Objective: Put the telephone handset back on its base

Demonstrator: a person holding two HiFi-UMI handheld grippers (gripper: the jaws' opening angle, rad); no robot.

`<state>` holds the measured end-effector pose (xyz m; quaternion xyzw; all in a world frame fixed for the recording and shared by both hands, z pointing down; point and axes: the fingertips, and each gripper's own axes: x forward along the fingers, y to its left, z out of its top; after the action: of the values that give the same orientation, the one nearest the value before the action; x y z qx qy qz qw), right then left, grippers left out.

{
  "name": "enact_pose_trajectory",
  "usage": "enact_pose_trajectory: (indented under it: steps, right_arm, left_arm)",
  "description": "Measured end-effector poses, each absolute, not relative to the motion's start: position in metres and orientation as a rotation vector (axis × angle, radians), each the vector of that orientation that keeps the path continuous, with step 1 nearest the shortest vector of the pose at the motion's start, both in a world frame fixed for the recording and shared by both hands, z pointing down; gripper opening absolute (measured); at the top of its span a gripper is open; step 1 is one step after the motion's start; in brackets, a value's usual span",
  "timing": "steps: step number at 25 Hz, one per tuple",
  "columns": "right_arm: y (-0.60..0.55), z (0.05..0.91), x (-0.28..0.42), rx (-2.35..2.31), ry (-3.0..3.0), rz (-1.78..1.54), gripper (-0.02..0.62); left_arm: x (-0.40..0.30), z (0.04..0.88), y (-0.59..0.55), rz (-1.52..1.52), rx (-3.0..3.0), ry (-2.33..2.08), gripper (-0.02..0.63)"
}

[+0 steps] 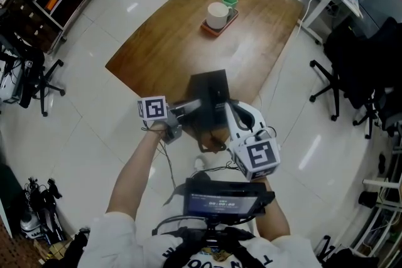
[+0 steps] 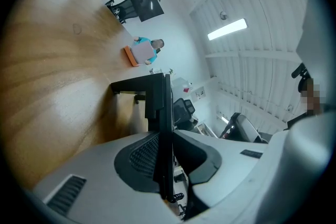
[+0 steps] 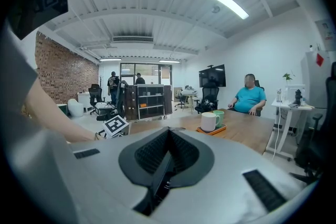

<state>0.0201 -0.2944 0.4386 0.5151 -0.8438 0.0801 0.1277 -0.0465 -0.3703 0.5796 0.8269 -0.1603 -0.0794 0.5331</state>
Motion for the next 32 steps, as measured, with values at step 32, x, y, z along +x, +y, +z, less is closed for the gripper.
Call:
enact_pose_trajectory:
  steps: [32]
  right_arm:
    - [-0.274,0.418,0.008,1.468,-2.541,0.22,-0.002]
  left_arm:
    - [-0.081,0.551,-0.366,-0.231,2.081,-0.665,0.071]
